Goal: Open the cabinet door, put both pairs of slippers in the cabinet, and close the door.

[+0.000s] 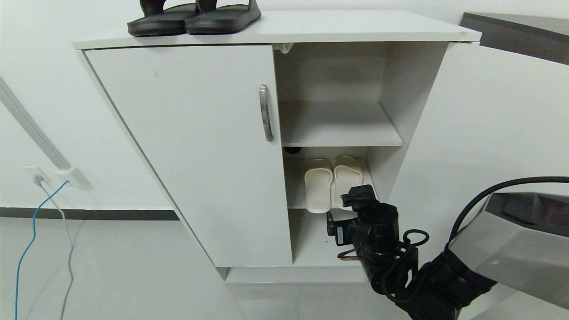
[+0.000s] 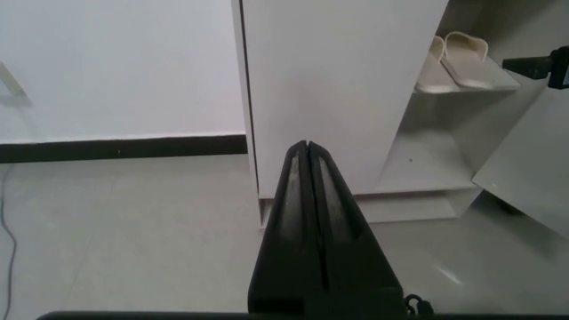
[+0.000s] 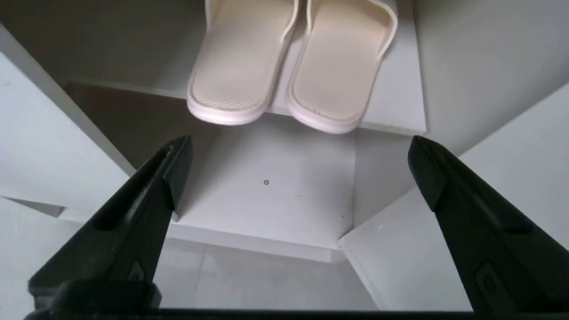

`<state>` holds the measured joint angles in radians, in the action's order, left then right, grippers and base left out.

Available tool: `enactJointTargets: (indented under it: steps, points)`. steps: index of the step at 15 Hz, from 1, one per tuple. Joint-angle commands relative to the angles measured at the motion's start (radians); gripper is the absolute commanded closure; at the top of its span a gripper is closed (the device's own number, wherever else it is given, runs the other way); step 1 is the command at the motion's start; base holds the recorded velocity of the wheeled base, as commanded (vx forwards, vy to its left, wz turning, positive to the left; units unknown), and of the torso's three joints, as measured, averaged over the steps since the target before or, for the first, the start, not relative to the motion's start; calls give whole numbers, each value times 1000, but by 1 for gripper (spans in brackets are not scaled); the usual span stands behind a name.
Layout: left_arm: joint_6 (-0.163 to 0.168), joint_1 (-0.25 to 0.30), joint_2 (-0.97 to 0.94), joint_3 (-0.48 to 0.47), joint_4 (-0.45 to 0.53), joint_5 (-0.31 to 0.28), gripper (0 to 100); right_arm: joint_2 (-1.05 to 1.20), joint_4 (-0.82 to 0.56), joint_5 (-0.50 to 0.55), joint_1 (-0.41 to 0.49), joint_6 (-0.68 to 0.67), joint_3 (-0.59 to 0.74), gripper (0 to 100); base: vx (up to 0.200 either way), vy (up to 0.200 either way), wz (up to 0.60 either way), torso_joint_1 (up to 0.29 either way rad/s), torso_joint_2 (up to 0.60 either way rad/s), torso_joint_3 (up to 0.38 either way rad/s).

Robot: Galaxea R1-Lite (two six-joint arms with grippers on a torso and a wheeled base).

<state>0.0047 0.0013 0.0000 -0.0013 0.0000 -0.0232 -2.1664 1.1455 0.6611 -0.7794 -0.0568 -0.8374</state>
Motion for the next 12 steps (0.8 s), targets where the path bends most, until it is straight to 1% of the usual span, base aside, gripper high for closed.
enactJointTargets:
  steps: [1, 7, 10, 12]
  points:
    - [0, 0, 0, 0, 0, 0, 100, -4, 0, 0, -3, 0, 1, 0, 0, 0, 0, -2, 7, 61]
    - [1, 0, 0, 1, 0, -1, 100, -9, 2, 8, -8, 0, 6, 0, 0, 0, 0, 2, 4, 176]
    - [1, 0, 0, 1, 0, 0, 100, -27, 45, 9, -8, 5, 8, 0, 0, 0, 0, 2, 4, 199]
    - [1, 0, 2, 1, 0, 0, 100, -27, 48, 11, -8, 12, 9, 0, 0, 0, 0, 0, 5, 205]
